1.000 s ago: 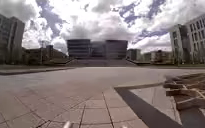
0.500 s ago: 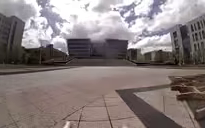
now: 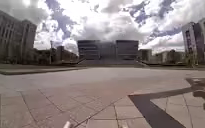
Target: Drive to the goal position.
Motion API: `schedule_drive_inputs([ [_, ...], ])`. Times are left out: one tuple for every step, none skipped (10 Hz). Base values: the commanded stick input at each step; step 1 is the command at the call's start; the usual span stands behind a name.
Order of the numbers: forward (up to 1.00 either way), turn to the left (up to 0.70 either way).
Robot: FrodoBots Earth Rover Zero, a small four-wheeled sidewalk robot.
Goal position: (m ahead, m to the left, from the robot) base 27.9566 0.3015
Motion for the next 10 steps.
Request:
schedule_drive_inputs([
  [0.70, 0.00],
  [0.70, 0.00],
  [0.70, 0.00],
  [0.70, 0.00],
  [0.70, 0.00],
  [0.70, 0.00],
  [0.70, 0.00],
  [0.70, 0.00],
  [0.70, 0.00],
  [0.70, 0.00],
])
